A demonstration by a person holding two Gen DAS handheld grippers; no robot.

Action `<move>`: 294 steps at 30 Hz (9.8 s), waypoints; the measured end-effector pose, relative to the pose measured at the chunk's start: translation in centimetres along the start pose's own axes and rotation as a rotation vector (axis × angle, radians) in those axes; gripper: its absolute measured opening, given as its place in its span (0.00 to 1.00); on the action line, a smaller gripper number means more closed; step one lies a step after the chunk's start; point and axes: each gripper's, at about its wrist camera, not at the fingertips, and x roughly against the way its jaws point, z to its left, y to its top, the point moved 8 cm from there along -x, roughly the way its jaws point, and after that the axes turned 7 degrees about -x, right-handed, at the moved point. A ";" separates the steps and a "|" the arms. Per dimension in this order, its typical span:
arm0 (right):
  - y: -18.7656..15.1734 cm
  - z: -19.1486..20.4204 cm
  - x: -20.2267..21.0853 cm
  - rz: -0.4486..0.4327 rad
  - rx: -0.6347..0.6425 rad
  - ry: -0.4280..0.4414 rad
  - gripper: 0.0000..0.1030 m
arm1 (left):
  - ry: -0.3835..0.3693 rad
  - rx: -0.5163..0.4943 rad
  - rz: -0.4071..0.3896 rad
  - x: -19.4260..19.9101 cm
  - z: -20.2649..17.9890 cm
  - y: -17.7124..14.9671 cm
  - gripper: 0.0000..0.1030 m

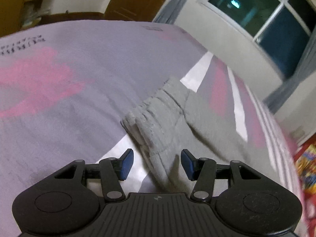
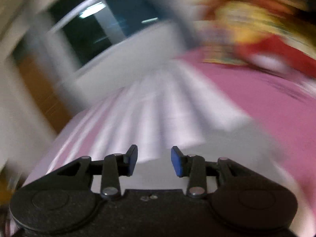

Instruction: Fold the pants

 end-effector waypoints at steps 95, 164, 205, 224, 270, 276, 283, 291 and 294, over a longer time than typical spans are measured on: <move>-8.4 -14.3 11.2 -0.050 -0.435 -0.321 0.45 | -0.013 -0.495 0.034 0.5 -8.8 -6.8 0.63; -8.2 -20.3 7.0 -0.093 -0.759 -0.350 0.17 | 0.055 -0.470 0.039 0.7 -5.9 -5.8 0.66; -8.7 -20.1 7.3 -0.087 -0.754 -0.331 0.17 | -0.214 -0.044 -0.281 3.5 -2.5 3.7 0.20; -8.8 -20.2 7.6 -0.084 -0.775 -0.308 0.13 | 0.061 -0.273 0.096 -0.8 -0.7 -0.2 0.56; -16.8 23.1 -9.4 0.200 0.593 0.017 0.14 | -0.100 -0.201 0.071 0.2 1.5 -2.6 0.57; -18.7 24.9 -10.0 0.211 0.660 0.078 0.14 | -0.102 -0.203 0.073 0.2 1.5 -2.6 0.57; -21.2 24.9 -10.8 0.272 0.694 0.069 0.30 | -0.092 -0.205 0.066 0.1 1.4 -2.7 0.57; -19.4 26.7 -5.8 0.180 0.594 0.208 0.34 | -0.064 -0.158 0.053 2.3 0.9 -2.3 0.57; -16.7 22.8 -3.4 0.098 0.528 0.103 0.35 | -0.104 -0.181 0.010 4.1 -0.9 -2.3 0.57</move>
